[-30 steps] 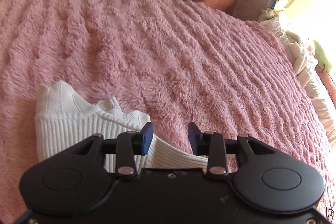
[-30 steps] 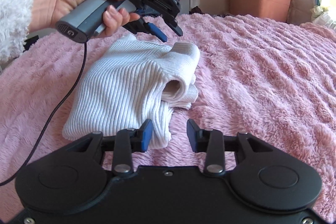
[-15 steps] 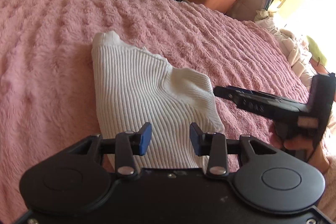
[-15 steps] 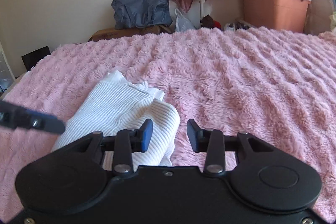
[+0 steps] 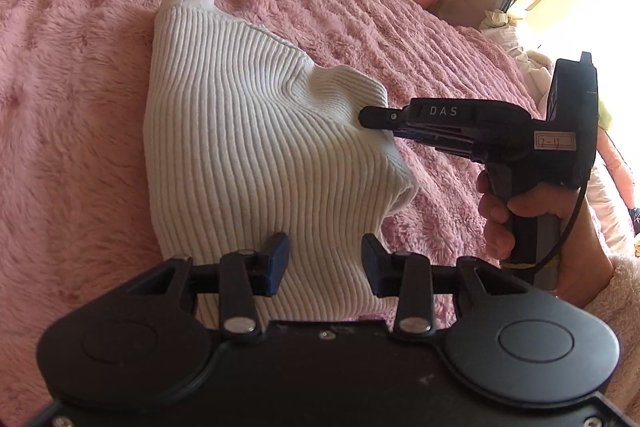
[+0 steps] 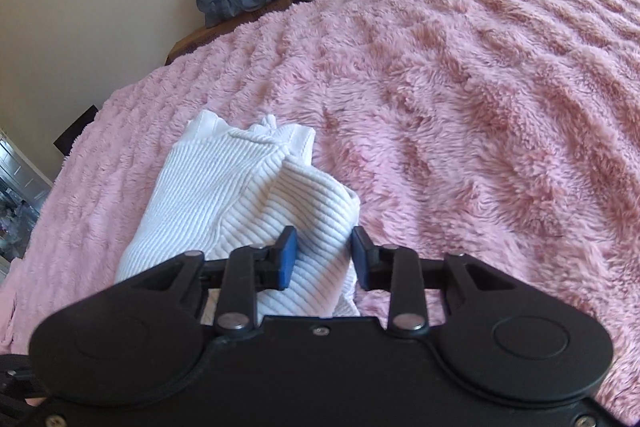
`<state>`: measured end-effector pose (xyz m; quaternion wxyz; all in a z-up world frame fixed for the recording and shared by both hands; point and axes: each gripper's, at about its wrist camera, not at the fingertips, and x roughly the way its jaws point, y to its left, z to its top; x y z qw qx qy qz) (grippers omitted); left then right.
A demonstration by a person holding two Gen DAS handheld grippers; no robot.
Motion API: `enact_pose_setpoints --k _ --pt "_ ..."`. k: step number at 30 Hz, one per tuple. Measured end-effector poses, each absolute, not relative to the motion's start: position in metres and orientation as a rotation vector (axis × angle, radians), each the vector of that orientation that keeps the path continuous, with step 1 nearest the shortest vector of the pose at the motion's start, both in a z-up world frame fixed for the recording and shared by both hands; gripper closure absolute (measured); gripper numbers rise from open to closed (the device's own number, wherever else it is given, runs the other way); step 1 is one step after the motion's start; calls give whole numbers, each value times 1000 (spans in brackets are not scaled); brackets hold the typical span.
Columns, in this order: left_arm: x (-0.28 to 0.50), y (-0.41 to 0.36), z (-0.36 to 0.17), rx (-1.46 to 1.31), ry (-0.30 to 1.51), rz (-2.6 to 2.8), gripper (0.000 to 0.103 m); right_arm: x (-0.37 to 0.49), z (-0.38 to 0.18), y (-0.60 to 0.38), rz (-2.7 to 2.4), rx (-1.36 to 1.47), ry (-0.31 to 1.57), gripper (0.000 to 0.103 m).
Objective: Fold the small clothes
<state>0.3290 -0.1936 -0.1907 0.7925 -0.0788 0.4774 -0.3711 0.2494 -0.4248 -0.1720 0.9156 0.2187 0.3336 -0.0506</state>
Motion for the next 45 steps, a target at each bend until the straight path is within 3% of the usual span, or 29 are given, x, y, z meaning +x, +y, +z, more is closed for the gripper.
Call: enact_pose_setpoints --k 9,20,23,26,32,35,39,42,44,45 --pt "327 -213 -189 -162 1015 -848 62 257 -154 -433 -132 416 630 92" --pt "340 -215 -212 -219 1057 -819 61 275 -193 -438 -132 417 649 92" --pt "341 -212 -209 -254 1060 -814 61 271 -187 -436 -120 393 626 84" --pt "338 -203 -200 -307 1048 -817 61 250 -169 -438 -114 403 564 61" --pt "312 -174 -179 -311 978 -790 61 184 -147 -423 47 413 549 60" --pt "299 -163 -178 -290 961 -763 60 166 -158 -408 105 394 623 60" --pt "293 -155 -186 -283 975 -733 60 165 -178 -392 164 384 691 73" --pt "293 -154 -191 -296 982 -727 60 169 -188 -388 179 420 699 74" --pt "294 -155 -195 -299 990 -721 60 173 -189 -387 189 432 692 82" --pt "294 -155 -195 -300 991 -719 60 175 -189 -386 197 428 691 92"
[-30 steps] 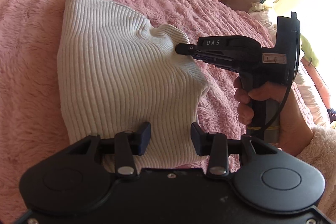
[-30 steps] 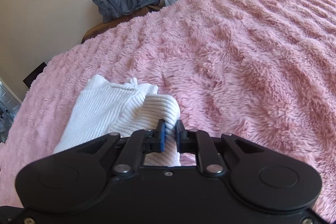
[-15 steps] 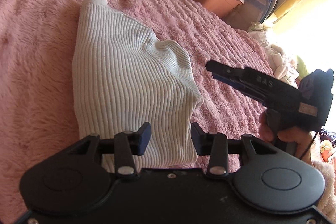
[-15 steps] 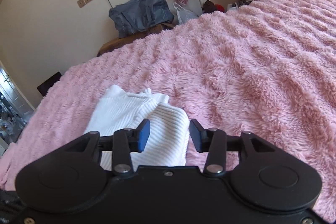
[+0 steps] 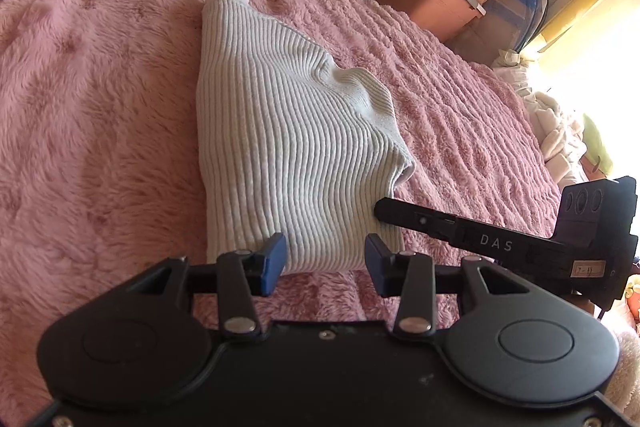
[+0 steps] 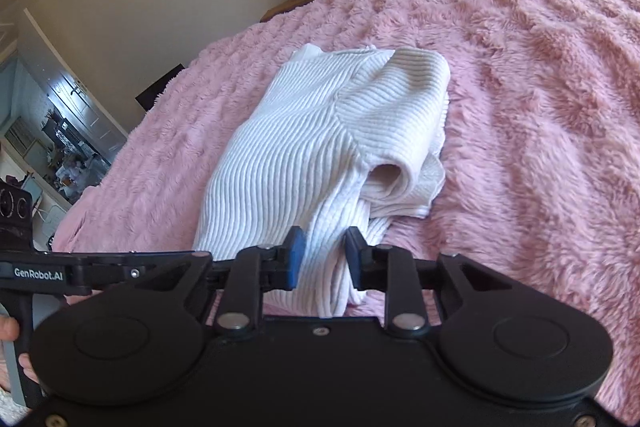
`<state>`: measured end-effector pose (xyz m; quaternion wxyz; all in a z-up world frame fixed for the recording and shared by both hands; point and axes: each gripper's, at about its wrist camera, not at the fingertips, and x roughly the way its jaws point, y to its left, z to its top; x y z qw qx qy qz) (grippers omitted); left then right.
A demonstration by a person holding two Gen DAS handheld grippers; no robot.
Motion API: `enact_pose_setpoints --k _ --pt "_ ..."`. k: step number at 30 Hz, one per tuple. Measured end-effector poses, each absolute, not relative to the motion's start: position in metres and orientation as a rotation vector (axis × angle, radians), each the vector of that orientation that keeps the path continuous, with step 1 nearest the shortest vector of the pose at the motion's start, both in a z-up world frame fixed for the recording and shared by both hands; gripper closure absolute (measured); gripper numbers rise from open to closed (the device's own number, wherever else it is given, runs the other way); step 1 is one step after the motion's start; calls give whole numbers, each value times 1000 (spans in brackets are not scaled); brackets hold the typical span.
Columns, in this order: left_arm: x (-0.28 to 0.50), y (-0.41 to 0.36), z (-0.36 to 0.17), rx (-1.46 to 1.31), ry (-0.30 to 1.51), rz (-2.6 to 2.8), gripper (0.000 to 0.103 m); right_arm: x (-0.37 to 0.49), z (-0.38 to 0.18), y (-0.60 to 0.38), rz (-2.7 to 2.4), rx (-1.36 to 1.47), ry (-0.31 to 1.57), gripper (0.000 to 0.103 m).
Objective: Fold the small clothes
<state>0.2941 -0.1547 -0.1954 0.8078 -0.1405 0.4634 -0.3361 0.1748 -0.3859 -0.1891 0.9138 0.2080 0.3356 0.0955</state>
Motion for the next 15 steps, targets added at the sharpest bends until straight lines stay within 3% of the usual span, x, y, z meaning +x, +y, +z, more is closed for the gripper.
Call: enact_pose_setpoints --k 8,15 --pt "300 -164 -189 -294 968 -725 59 190 -158 -394 190 411 620 93" --pt "303 -175 -216 -247 1006 -684 59 193 -206 -397 143 446 713 94"
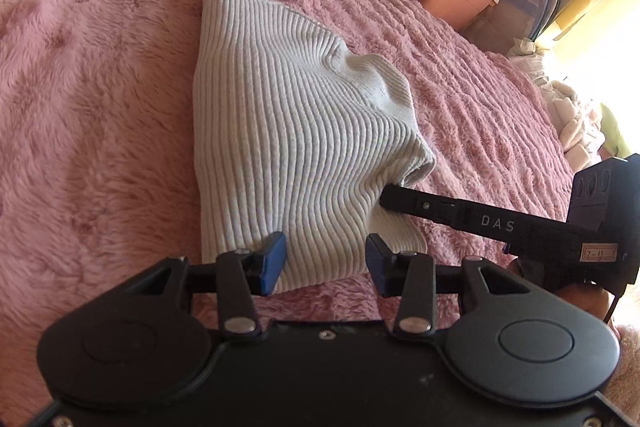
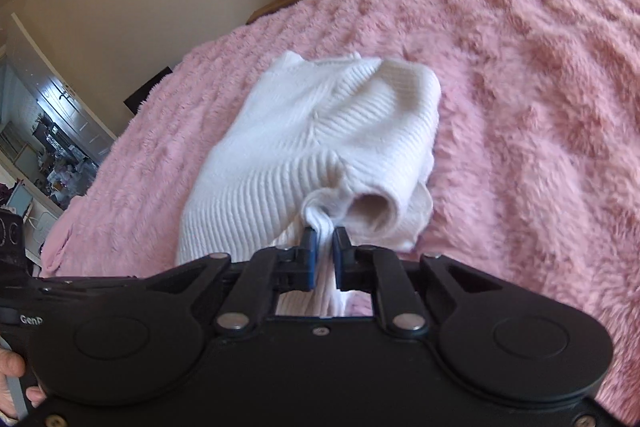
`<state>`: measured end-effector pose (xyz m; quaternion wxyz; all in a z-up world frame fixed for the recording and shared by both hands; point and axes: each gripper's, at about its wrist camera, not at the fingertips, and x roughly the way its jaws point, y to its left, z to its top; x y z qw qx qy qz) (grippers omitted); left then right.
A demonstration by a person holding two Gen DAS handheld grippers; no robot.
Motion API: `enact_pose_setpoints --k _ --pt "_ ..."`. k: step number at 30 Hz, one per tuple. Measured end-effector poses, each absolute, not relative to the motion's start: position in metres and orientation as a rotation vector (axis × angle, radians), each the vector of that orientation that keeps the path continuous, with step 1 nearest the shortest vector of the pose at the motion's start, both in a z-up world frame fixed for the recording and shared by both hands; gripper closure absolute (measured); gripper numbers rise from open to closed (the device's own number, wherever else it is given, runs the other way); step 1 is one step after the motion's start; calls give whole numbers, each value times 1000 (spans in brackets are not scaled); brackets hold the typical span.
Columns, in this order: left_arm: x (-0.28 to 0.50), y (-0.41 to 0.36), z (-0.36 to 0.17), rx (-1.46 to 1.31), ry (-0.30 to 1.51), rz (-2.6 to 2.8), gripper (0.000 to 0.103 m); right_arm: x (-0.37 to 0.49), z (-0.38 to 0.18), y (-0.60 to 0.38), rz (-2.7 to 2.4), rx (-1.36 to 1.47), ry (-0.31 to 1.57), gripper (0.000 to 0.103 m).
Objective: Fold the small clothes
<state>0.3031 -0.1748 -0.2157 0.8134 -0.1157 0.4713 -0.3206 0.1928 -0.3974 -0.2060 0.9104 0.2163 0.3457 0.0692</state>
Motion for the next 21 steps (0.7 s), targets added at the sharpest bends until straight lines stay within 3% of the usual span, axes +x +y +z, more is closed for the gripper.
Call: enact_pose_setpoints --k 3,4,5,9,12,13,15,18,21 --pt "303 -173 -215 -253 1006 -685 59 186 -213 -400 145 479 685 93" --pt "302 -172 -211 -266 1001 -694 59 183 -211 -401 140 485 675 78" --pt "302 -170 -205 -280 993 -706 59 179 -206 -401 140 481 662 73" --pt "304 -162 -176 -322 921 -746 58 165 -160 -400 200 424 557 69" --pt "311 -165 -160 -285 871 -749 57 180 -120 -400 149 276 453 35" --pt "315 -167 -159 -274 867 -750 57 195 -111 -400 157 203 450 32" --pt "322 -170 -160 -266 870 -739 57 234 -100 -403 175 87 473 33" --pt "331 -172 -170 -281 899 -741 57 293 -98 -401 201 -92 581 70" --pt "337 -174 -179 -282 919 -736 57 327 -106 -402 288 -200 657 72"
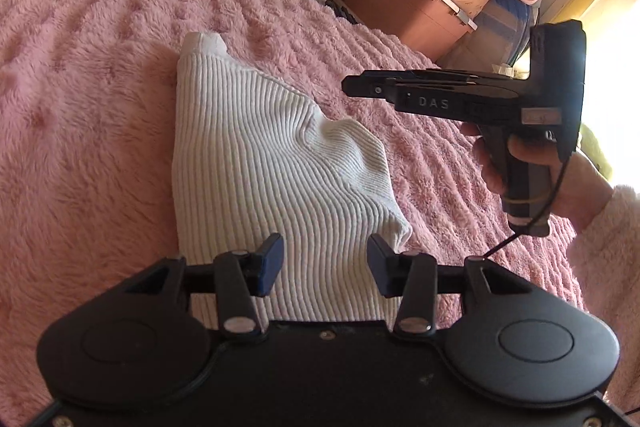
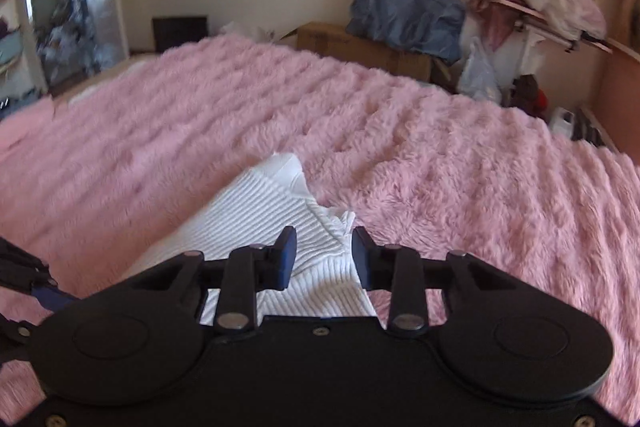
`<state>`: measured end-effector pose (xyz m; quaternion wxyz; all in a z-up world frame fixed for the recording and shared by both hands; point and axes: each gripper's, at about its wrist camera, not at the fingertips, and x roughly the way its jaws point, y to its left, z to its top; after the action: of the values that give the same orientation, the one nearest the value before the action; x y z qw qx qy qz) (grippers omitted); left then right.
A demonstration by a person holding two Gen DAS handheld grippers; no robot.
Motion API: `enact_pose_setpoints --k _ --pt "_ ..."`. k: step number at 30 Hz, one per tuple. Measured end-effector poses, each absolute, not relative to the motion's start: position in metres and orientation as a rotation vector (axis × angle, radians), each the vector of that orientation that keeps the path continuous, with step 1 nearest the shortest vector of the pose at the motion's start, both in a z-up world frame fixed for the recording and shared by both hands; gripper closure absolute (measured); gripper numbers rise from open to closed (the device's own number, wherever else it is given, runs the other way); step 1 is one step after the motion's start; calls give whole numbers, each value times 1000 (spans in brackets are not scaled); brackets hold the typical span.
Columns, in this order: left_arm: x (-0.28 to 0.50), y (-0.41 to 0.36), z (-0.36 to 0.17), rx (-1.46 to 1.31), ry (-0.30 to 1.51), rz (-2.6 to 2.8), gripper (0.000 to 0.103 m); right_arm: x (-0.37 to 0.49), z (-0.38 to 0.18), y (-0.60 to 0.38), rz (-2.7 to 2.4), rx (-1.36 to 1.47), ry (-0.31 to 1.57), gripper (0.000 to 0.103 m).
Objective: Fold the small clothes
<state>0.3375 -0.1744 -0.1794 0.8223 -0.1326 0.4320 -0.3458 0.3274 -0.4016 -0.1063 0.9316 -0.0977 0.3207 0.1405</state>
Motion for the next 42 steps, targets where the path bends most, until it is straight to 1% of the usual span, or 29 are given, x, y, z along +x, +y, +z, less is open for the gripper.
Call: enact_pose_setpoints --k 5,14,15,17,18,19,22,27,31,35,42 --pt "346 -172 -190 -310 934 -759 56 360 -128 -405 316 -224 737 72" --pt "350 -173 -196 -301 936 -783 56 397 -162 -415 352 -90 855 72" --pt "350 -173 -196 -302 936 -784 56 399 -163 -415 356 -79 863 76" --pt "351 -173 -198 -309 936 -785 55 400 -164 -414 345 -67 865 80" --pt "351 -173 -198 -313 937 -785 55 400 -164 -414 342 -57 864 84" --pt "351 -173 -199 -314 936 -786 55 399 -163 -414 341 -48 862 86" --pt "349 -173 -198 -311 933 -789 55 400 -161 -413 326 -41 855 89" --pt "348 -174 -190 -306 946 -757 54 399 -154 -411 292 -40 808 92" --pt "346 -181 -176 -228 935 -734 54 406 -143 -420 261 -2 765 93" --pt "348 -185 -176 -212 948 -728 54 412 -156 -418 243 -21 800 93" --pt "351 -184 -182 -233 958 -726 53 413 -176 -426 221 78 800 93"
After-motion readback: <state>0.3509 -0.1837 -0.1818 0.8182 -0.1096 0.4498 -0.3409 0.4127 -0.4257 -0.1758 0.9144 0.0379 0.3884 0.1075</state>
